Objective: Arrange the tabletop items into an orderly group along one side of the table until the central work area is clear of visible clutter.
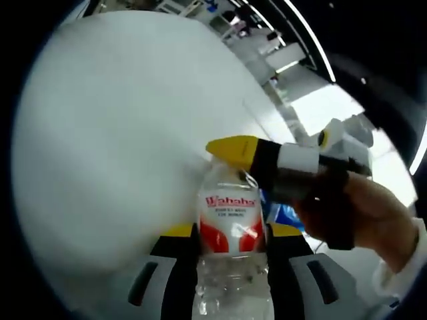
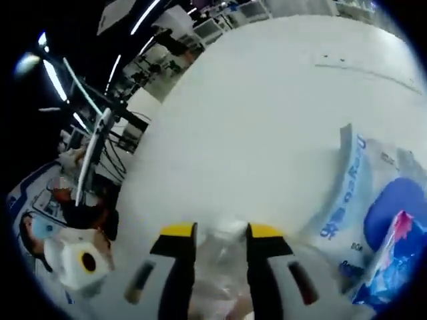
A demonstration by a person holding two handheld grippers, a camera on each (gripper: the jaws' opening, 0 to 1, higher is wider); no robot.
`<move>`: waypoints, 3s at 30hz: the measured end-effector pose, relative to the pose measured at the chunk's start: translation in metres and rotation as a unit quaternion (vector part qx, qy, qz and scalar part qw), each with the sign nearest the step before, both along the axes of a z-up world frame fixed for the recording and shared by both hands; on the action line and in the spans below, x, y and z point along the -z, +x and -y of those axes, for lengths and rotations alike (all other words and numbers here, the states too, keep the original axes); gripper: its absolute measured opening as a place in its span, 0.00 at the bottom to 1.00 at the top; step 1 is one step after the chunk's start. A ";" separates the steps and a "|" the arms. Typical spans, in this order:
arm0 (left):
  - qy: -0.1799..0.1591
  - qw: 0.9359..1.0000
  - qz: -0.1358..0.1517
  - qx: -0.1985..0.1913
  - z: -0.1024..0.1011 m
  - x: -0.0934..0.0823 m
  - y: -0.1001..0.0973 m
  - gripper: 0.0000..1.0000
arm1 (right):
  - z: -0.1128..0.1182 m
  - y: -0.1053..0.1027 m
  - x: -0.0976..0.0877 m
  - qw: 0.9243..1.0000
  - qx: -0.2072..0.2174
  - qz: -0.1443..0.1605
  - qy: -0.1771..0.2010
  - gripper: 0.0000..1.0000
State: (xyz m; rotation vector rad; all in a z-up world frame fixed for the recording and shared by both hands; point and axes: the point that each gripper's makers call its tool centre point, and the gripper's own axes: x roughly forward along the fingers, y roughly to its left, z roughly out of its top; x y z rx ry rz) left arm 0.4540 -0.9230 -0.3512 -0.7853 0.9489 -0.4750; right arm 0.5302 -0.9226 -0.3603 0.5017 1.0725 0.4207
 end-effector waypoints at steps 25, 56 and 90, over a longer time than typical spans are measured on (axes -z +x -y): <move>0.033 0.995 0.062 0.073 0.004 -0.016 -0.019 0.36 | -0.010 -0.023 -0.056 0.994 -0.016 0.075 0.082 0.16; 0.129 0.955 0.257 0.077 -0.002 -0.075 0.003 0.37 | -0.031 -0.042 -0.159 0.895 -0.223 0.370 0.111 0.17; 0.272 0.890 0.346 0.117 0.006 -0.069 0.121 0.36 | -0.015 0.044 -0.170 0.851 -0.249 0.450 0.110 0.19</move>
